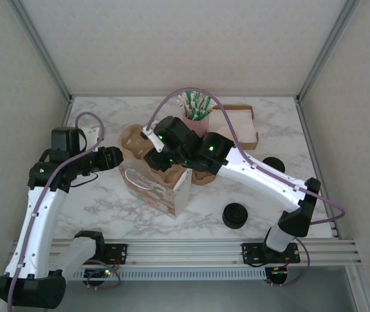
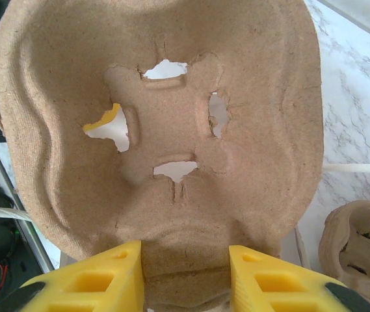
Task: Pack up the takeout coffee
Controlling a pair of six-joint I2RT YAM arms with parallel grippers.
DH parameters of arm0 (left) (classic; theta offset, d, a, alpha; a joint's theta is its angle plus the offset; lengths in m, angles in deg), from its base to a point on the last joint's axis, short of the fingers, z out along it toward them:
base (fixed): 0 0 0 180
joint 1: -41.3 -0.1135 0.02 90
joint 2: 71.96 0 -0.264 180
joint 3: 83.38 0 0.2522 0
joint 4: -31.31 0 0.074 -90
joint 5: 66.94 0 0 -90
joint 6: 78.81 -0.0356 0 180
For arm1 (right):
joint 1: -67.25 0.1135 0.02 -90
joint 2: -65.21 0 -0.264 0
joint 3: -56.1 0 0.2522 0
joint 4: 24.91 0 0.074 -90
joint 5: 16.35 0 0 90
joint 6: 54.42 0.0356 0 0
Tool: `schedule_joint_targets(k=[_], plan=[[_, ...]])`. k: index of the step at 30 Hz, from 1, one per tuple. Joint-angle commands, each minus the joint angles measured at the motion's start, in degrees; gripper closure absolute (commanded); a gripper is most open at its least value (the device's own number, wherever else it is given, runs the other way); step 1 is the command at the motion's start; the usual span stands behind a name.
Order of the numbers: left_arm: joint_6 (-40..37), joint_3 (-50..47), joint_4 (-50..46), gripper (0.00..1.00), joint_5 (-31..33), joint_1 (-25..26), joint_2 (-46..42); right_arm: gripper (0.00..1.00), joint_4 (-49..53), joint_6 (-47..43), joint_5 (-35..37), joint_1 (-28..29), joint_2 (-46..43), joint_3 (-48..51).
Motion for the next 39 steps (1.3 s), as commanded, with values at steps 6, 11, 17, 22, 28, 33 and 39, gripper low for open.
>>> schedule_joint_targets(k=[6, 11, 17, 22, 28, 33, 39], plan=[[1.76, -1.21, 2.02, 0.65, 1.95, 0.48, -0.51, 0.66, 1.08, -0.53, 0.75, 0.36, -2.07, 0.36], [4.85, -2.75, 4.72, 0.7, 3.98, 0.44, -2.22, 0.66, 2.42, -1.46, 0.36, 0.35, -1.97, 0.68], [7.48, -4.76, 7.43, 0.71, 3.66, 0.48, -4.03, 0.66, 3.91, -3.08, -0.82, 0.38, -1.6, 0.71], [8.18, -5.12, 7.58, 0.71, 3.72, 0.44, -3.78, 0.66, 4.36, -3.69, -2.44, 0.43, -1.23, 0.45], [8.96, -5.21, 8.05, 0.71, 3.46, 0.44, -4.2, 0.67, 6.58, -4.42, -3.43, 0.45, 0.12, -0.43], [8.99, -5.47, 8.03, 0.7, 3.77, 0.44, -4.73, 0.67, 8.88, -4.94, -3.28, 0.49, 1.83, -1.74], [8.97, -5.38, 7.98, 0.69, 3.8, 0.5, -5.0, 0.67, 10.76, -5.46, -2.51, 0.52, 3.37, -3.17]])
